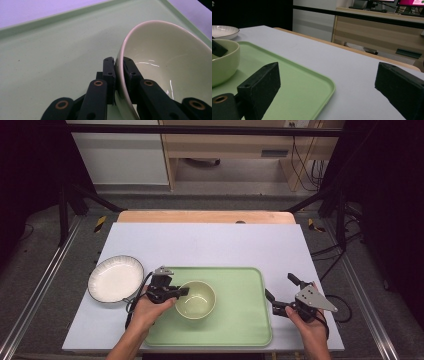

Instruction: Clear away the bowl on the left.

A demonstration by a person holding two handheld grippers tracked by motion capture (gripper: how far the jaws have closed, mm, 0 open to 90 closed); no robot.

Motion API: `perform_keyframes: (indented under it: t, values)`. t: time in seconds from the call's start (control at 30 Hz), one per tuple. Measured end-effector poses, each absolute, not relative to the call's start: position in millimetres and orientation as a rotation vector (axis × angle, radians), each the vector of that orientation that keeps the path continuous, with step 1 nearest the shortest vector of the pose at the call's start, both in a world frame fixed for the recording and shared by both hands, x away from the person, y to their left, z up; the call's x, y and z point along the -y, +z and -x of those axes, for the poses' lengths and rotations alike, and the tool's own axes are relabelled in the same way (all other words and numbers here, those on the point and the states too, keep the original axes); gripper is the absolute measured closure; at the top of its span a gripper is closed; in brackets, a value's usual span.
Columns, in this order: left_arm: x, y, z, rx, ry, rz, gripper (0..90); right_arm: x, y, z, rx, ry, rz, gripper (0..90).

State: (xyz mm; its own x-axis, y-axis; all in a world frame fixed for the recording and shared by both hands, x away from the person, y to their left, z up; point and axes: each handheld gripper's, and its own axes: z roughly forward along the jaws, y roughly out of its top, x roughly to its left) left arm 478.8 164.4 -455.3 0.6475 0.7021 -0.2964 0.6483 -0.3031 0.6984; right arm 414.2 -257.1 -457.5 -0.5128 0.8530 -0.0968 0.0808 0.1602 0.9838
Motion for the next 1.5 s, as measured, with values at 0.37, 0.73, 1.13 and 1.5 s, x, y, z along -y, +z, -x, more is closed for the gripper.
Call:
perform_keyframes:
  t: [0.37,0.73,1.13,1.5]
  values:
    - [-166,-456,-478,-1.014,0.088,-2.029,80.6,256,-457,-415,-1.749,1.428,-0.893,6.3]
    - [-167,-449,-471,-0.961,0.195,-2.042,60.2,251,-456,-413,-1.763,1.409,-0.878,6.4]
    - [-163,-445,-470,-0.937,0.244,-2.026,44.3,252,-456,-414,-1.765,1.408,-0.875,6.4]
    - [-165,-439,-469,-0.897,0.285,-1.979,33.6,253,-456,-414,-1.765,1.409,-0.875,6.4]
